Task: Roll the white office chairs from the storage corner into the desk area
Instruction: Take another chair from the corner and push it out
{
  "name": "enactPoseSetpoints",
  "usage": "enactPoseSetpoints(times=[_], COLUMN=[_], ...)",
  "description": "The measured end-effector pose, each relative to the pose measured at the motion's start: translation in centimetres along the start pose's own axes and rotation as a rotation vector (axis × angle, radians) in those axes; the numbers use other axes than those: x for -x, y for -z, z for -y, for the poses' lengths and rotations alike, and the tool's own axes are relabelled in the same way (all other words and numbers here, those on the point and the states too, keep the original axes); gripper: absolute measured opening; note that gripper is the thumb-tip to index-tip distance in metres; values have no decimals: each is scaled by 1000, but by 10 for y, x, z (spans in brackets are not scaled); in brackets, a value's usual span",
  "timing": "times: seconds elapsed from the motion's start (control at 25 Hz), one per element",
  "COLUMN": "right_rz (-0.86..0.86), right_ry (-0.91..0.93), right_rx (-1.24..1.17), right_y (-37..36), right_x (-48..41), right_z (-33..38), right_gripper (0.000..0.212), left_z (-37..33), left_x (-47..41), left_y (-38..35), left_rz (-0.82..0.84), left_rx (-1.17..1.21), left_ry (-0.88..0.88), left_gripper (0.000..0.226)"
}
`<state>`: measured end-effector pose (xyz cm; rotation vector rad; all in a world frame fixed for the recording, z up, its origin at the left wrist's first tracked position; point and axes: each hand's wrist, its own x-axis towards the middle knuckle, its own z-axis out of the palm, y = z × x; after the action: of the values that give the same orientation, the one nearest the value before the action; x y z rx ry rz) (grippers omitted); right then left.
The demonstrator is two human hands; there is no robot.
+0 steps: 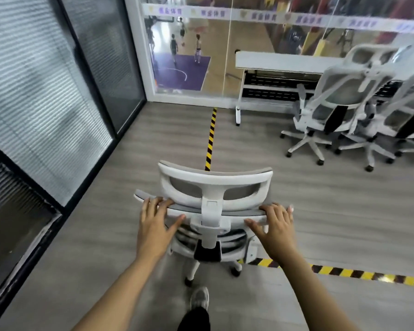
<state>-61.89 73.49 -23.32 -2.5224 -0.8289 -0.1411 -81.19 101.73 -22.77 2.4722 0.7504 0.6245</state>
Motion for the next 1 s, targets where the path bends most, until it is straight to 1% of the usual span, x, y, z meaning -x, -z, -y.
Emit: enactPoseSetpoints(times=[0.08, 0.16, 0.24, 0.36, 0.48, 0.56, 0.64, 0.72, 0.84, 1.0], right_rz=[-8, -8, -2, -10, -55, -49, -39, 1, 69, 134], right_ry=[-57, -168, -272, -350, -377, -380, -353, -341, -305, -289], right_rx=[17, 20, 37, 24, -60, -112, -131, -139, -97, -44], right_y=[-1, 2, 4, 4, 3, 2, 2, 2, 3, 1], right_x=[-45, -101, -162, -254, -349, -420, -485, -553, -653, -781], right_z=[-25, -49, -72, -118, -165, -200, -233, -265, -302, -343], right_gripper=[76, 81, 82, 85, 90, 88, 90, 90, 85, 78], left_z=[-15, -38, -62, -95, -119, -136, -156, -172, -195, -220], left_x=[-60, -129, -198, -300, -388, -454, -511, -565, -648, -758], left_y=[-35, -68, -100, -152, -204, -244, -278, -311, -353, -403], left_rz=[25, 81, 121, 147, 125, 104, 95, 79, 72, 71], left_rx=[27, 39, 18, 1, -9, -11, -17, -19, -7, 23], left_ry=[-25, -4, -22, -64, -131, -132, -114, -84, -64, -7], left_gripper=[56, 63, 68, 66, 67, 66, 60, 56, 56, 45])
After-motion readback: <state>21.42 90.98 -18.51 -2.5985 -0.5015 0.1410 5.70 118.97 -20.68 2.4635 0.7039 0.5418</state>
